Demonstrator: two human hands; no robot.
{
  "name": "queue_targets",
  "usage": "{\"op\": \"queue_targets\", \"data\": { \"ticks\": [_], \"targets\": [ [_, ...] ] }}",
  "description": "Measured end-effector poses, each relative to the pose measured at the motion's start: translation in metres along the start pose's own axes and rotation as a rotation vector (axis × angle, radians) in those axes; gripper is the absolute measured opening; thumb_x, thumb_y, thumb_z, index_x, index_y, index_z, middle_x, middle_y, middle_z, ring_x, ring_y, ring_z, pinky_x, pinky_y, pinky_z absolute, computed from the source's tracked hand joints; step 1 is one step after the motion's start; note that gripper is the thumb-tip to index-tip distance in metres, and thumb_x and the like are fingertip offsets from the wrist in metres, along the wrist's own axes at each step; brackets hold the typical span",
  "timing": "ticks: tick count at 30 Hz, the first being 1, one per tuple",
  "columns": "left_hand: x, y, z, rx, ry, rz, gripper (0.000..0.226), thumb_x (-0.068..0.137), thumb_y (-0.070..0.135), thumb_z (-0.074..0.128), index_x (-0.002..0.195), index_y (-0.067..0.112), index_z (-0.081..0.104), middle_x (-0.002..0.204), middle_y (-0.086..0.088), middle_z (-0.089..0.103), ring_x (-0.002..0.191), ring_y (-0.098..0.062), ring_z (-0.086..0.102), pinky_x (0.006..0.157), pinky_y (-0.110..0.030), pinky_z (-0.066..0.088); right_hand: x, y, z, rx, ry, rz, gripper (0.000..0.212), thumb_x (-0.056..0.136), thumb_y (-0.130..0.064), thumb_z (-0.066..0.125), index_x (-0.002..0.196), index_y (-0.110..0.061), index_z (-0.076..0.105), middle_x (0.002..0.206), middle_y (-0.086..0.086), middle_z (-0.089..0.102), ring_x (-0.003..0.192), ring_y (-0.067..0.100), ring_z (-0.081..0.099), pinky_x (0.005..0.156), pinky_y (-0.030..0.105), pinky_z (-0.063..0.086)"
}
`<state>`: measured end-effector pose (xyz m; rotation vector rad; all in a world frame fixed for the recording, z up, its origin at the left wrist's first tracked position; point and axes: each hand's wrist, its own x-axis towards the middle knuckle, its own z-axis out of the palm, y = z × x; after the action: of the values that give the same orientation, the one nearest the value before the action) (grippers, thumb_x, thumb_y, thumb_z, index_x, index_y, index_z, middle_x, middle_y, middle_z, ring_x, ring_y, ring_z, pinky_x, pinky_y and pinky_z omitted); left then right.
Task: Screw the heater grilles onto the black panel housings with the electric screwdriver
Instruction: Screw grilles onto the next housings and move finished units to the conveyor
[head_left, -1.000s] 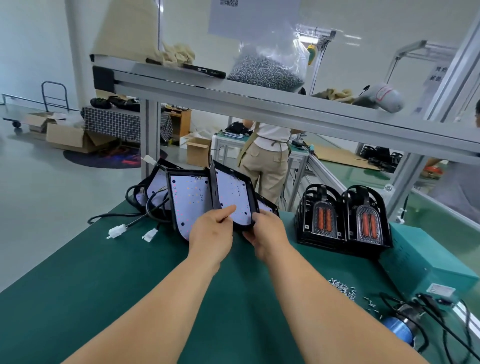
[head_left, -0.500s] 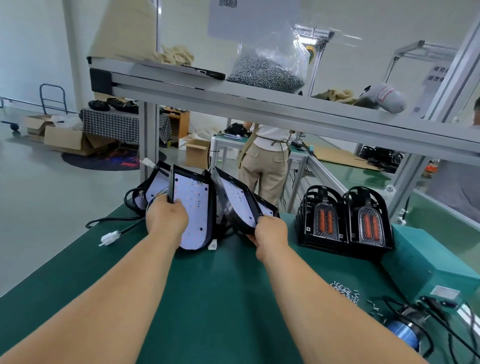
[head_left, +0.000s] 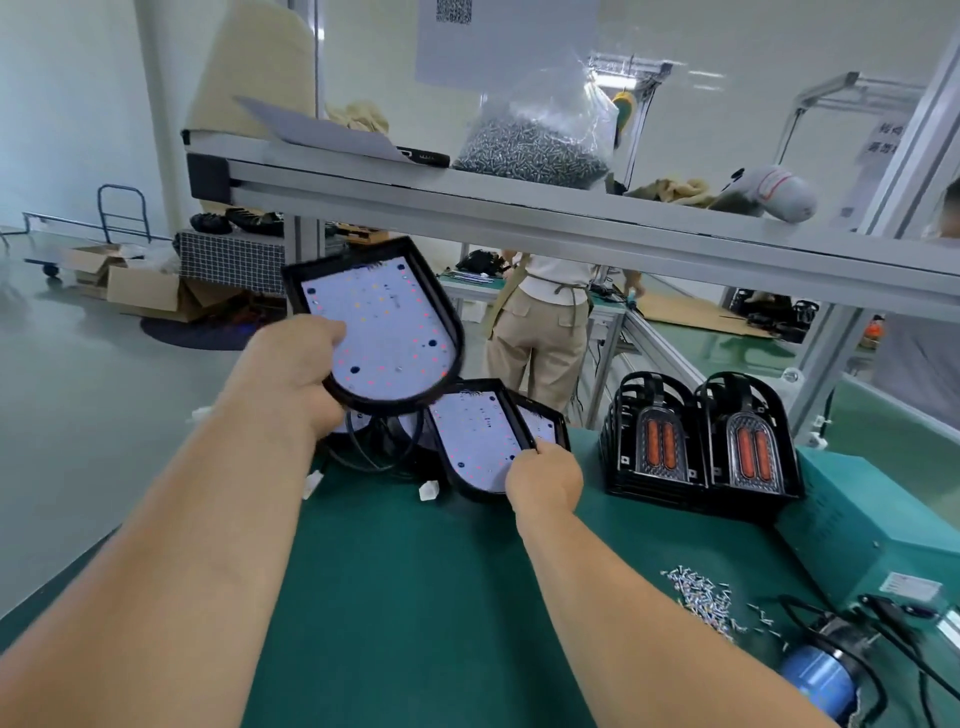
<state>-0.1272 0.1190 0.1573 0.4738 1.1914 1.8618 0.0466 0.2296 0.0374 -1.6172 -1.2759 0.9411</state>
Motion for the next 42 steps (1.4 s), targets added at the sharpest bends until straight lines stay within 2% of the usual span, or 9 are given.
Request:
{"op": "queue_targets", "data": {
  "ticks": [4, 9, 14, 20, 24, 27, 34, 40, 42],
  "targets": [
    [-0.024, -0.055, 0.013, -0.078, -0.004, -0.058, 0.017, 0.102, 0.011, 0.047, 0.093, 0.011, 0.062, 0.118, -0.015, 0.069, 0.074, -0.024, 0.068, 0.065, -0.035, 0.056, 0.004, 0.002, -0.009, -0.154, -0.028, -0.045, 0.04, 0.101, -0.012, 0.039, 0.136, -0.009, 0.057, 0.143, 0.009, 0.055, 0.124, 0.029, 0.056, 0.1, 0.036, 0.049],
    [-0.052, -0.108, 0.026, -0.123, 0.031, 0.008, 0.018, 0.098, 0.005, 0.049, 0.1, 0.021, 0.058, 0.097, 0.0, 0.07, 0.081, -0.019, 0.068, 0.061, -0.028, 0.056, -0.001, -0.003, -0.035, 0.357, -0.07, -0.071, 0.039, 0.1, -0.035, 0.052, 0.108, 0.0, 0.068, 0.114, 0.027, 0.066, 0.105, 0.041, 0.065, 0.087, 0.04, 0.055],
    [-0.067, -0.137, 0.026, -0.086, -0.046, 0.013, 0.006, 0.101, 0.019, 0.054, 0.104, 0.023, 0.058, 0.103, 0.001, 0.071, 0.088, -0.018, 0.069, 0.072, -0.032, 0.053, -0.022, -0.018, -0.065, 0.449, -0.559, -0.033, 0.041, 0.098, -0.048, 0.053, 0.11, -0.015, 0.074, 0.121, 0.01, 0.071, 0.108, 0.025, 0.067, 0.105, 0.044, 0.046],
    [-0.055, -0.122, -0.004, -0.401, -0.354, -0.257, 0.093, 0.074, 0.089, 0.037, 0.114, 0.014, 0.076, 0.122, -0.009, 0.071, 0.11, -0.029, 0.069, 0.096, -0.045, 0.047, -0.033, -0.002, -0.079, 0.265, -0.54, -0.216, 0.042, 0.099, -0.041, 0.055, 0.124, -0.01, 0.067, 0.13, 0.006, 0.066, 0.126, 0.027, 0.058, 0.111, 0.048, 0.042],
    [-0.034, -0.104, -0.029, -0.504, -0.257, -0.415, 0.084, 0.088, 0.072, 0.043, 0.116, -0.003, 0.068, 0.124, -0.017, 0.067, 0.112, -0.031, 0.067, 0.095, -0.048, 0.05, -0.036, 0.012, -0.087, 0.152, -0.631, -0.189, 0.043, 0.098, -0.043, 0.056, 0.123, -0.01, 0.069, 0.13, 0.004, 0.066, 0.126, 0.023, 0.058, 0.111, 0.04, 0.042],
    [-0.031, -0.101, -0.031, -0.484, -0.16, -0.481, 0.059, 0.093, 0.056, 0.052, 0.112, 0.001, 0.064, 0.091, -0.007, 0.073, 0.085, -0.018, 0.069, 0.073, -0.034, 0.06, -0.042, 0.02, -0.089, 0.139, -0.68, -0.17, 0.042, 0.097, -0.041, 0.057, 0.122, -0.009, 0.069, 0.131, 0.005, 0.065, 0.126, 0.019, 0.057, 0.111, 0.034, 0.039],
    [-0.026, -0.118, -0.04, -0.673, 0.024, -0.611, 0.03, 0.102, 0.024, 0.052, 0.097, -0.006, 0.05, 0.074, -0.002, 0.054, 0.047, -0.009, 0.057, 0.035, -0.024, 0.051, -0.046, 0.031, -0.105, 0.187, -0.928, -0.046, 0.043, 0.072, -0.038, 0.069, 0.101, -0.006, 0.073, 0.092, 0.014, 0.072, 0.069, 0.021, 0.068, 0.072, 0.033, 0.055],
    [-0.015, -0.098, -0.049, -0.564, -0.067, -0.379, 0.034, 0.103, 0.034, 0.044, 0.078, 0.017, 0.058, 0.04, 0.012, 0.034, 0.028, 0.0, 0.031, 0.033, -0.01, 0.034, -0.044, 0.035, -0.105, -0.016, -0.792, -0.103, 0.033, 0.097, -0.03, 0.06, 0.117, -0.006, 0.071, 0.112, 0.009, 0.072, 0.099, 0.02, 0.066, 0.098, 0.035, 0.049],
    [-0.015, -0.087, -0.049, -0.617, -0.09, -0.227, 0.033, 0.103, 0.036, 0.042, 0.078, 0.022, 0.059, 0.045, 0.013, 0.039, 0.034, -0.001, 0.034, 0.041, -0.011, 0.037, -0.045, 0.041, -0.099, 0.046, -0.733, -0.073, 0.028, 0.099, -0.032, 0.058, 0.111, -0.01, 0.073, 0.102, 0.002, 0.075, 0.089, 0.013, 0.069, 0.086, 0.027, 0.054]
  ]
}}
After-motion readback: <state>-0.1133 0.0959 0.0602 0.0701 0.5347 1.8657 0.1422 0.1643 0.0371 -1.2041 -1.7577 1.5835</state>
